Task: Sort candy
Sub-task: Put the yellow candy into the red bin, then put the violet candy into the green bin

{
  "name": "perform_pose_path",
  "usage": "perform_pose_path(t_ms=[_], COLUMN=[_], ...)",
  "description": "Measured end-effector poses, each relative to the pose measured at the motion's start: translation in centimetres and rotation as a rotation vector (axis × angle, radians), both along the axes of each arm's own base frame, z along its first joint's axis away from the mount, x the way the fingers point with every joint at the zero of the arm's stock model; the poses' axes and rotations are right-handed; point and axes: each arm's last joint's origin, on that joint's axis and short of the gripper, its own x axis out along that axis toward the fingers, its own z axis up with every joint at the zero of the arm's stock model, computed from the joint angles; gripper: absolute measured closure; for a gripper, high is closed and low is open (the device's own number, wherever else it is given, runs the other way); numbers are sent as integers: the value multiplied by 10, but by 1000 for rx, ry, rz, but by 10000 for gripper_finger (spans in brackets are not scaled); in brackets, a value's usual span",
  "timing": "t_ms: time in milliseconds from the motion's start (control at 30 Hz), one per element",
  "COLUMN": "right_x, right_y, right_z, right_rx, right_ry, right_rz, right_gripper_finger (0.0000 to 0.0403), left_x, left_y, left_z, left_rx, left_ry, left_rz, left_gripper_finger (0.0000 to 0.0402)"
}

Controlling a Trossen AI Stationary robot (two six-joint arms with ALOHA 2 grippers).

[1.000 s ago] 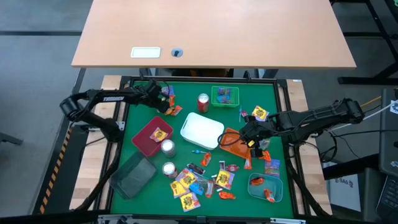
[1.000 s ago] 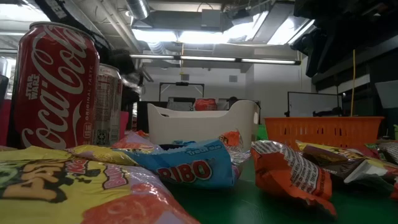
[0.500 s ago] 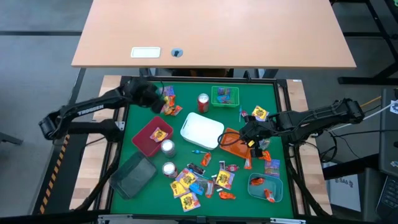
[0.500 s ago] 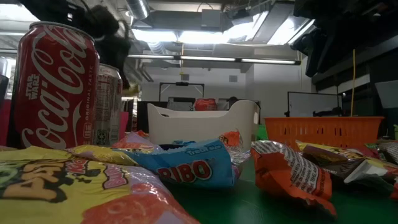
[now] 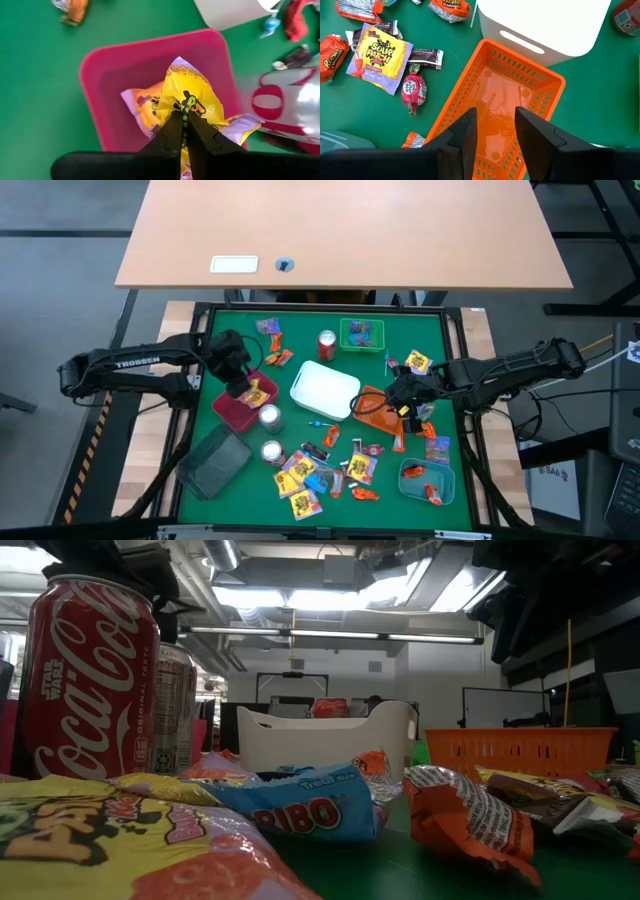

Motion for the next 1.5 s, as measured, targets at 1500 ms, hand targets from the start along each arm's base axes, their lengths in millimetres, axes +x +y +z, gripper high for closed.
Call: perform_pose_path(t_ms=[1500], right_x=[2], right_y=[0], right_z=[1], right_rx=[5], right_ry=[-26], right_rz=[0], right_gripper_finger=[272], left_x=[34], left_y=[142], left_z=[-52], left_rx=[461], left_ry=[-113], left_rz=[542], left_gripper_finger=[278])
